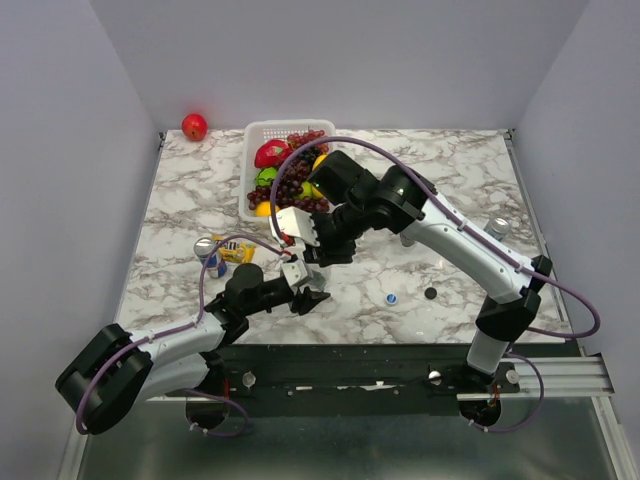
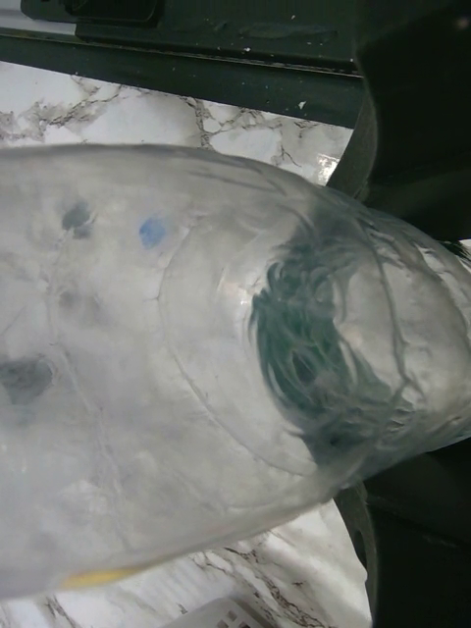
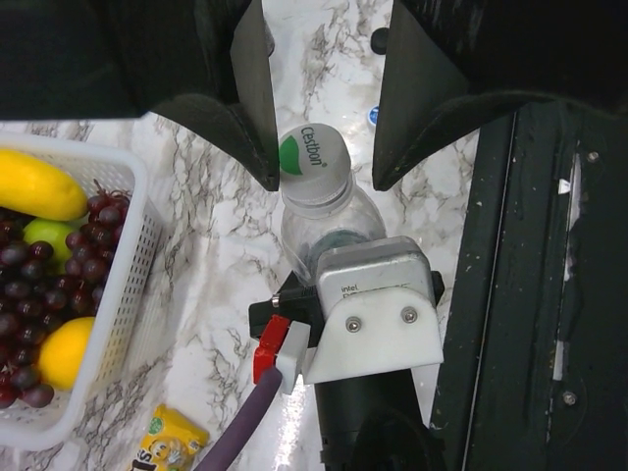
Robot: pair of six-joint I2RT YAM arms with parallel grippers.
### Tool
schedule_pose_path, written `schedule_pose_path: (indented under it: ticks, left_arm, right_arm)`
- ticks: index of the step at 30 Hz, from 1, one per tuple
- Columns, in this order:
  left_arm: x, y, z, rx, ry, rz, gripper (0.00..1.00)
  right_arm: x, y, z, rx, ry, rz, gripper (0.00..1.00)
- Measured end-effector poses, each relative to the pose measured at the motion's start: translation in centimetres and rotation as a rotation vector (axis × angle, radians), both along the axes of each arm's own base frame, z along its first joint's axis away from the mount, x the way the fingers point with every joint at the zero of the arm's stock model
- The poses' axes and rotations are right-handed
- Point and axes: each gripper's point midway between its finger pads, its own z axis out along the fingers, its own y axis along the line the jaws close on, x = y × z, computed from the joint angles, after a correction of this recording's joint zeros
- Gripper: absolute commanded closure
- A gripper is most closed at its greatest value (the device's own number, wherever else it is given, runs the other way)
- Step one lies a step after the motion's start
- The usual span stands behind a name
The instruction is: Screw on the bottle caps
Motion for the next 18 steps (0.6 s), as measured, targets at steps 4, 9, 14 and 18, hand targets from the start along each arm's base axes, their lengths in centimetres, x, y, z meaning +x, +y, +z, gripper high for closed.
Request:
schedule_pose_path:
  ticks: [4, 9, 14, 18]
  left_arm:
    - [0.2, 0.1, -0.3, -0.007, 0.040, 0.018, 1.00]
    - [0.4, 0.1, -0.3, -0.018, 0.064, 0.031, 1.00]
    - [0.6, 0.0, 0.0, -0.025, 0.059, 0.033, 1.00]
    - [0.6, 0.0, 0.0, -0.025, 0.059, 0.033, 1.00]
  right_arm:
    - [0.1, -0.5, -0.3, -0.013, -0.008, -0.015, 0.47]
    - [0.3, -1.2, -0.4, -0.022, -0.026, -0.050, 0.48]
    - [0.5, -0.9, -0.2, -0.011, -0.039, -0.063, 0.49]
    - [0.5, -0.8, -0.1, -0.007, -0.040, -0.063, 0.51]
